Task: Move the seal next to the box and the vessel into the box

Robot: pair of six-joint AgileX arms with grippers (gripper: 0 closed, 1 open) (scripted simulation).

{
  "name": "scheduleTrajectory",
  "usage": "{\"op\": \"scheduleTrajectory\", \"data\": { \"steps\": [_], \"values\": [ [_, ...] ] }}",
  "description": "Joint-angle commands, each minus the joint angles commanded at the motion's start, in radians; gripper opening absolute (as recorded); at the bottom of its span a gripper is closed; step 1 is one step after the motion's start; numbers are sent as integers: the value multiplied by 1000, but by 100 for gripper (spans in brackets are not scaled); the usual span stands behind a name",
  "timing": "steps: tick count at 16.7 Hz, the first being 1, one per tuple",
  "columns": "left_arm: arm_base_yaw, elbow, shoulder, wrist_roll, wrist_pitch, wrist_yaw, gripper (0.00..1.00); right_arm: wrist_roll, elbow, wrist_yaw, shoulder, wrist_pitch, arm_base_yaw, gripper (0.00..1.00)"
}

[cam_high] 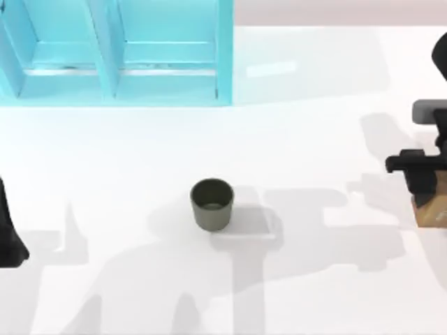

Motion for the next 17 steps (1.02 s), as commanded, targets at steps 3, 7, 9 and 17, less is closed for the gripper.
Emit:
{"op": "scheduleTrajectory", "data": {
  "steps": [3,7,9,17],
  "values": [
    [0,0,0,0,0,0,100,0,0,0,0,0,0,23],
    [0,0,0,0,0,0,100,0,0,0,0,0,0,53],
    [0,0,0,0,0,0,100,0,0,0,0,0,0,68],
    [0,0,0,0,0,0,100,0,0,0,0,0,0,100]
  ]
}}
